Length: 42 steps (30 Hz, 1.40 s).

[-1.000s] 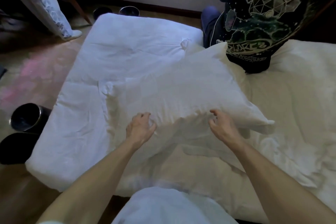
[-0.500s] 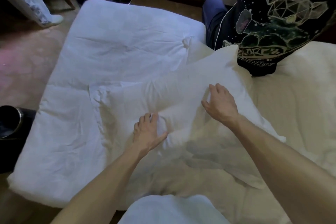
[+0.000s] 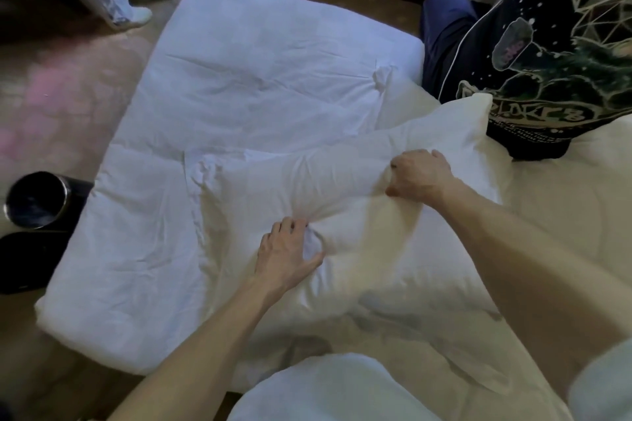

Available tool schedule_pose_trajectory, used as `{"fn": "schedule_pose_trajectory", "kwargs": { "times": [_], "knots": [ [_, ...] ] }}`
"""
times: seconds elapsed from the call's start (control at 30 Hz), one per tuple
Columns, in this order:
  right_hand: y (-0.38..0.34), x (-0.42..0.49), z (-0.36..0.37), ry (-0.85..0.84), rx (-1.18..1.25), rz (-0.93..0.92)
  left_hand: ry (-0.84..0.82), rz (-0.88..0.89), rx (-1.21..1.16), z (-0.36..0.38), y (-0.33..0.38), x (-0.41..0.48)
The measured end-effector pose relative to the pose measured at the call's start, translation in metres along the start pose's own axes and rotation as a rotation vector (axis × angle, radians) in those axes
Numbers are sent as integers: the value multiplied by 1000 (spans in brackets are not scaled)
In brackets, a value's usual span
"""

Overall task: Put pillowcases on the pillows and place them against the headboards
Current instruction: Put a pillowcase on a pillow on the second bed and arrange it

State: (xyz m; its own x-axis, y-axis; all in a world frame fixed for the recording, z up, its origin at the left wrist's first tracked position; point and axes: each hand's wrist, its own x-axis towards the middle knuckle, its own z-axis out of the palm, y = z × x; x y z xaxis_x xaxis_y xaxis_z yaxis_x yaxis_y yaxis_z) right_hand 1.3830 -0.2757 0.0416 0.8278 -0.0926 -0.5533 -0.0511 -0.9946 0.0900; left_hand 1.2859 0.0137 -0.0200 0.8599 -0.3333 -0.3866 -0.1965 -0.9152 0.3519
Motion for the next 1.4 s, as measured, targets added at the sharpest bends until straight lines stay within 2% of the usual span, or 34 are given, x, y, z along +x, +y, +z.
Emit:
{"fn": "schedule_pose_trajectory", "kwargs": {
  "times": [0.17,0.33,0.63,0.83,1.0,1.1,1.27,1.33,1.4],
  "knots": [
    [-5,-18,22,93,-14,-1,-57,-106,-124,-17,1,18],
    [-8,-41,37,230,-59,-104,-43,-110,-57,-23,-5,22],
    [-12,-81,59,-55,-66,-58,-85,48,95,-65,15,83],
    [-12,-100,72,-207,-154,-68,-320,150,193,-65,41,130],
    [-24,-97,44,-353,-252,-153,-223,285,373,-46,51,110],
    [-32,-88,23,-236,-227,-206,-148,270,381,-39,42,97],
    [-42,-66,7,202,-58,-263,11,374,344,-51,42,68],
    [-47,-60,1,237,-40,-311,67,398,352,-58,41,51],
    [-51,-60,-8,198,-28,-325,148,437,307,-60,37,34]
  ]
}}
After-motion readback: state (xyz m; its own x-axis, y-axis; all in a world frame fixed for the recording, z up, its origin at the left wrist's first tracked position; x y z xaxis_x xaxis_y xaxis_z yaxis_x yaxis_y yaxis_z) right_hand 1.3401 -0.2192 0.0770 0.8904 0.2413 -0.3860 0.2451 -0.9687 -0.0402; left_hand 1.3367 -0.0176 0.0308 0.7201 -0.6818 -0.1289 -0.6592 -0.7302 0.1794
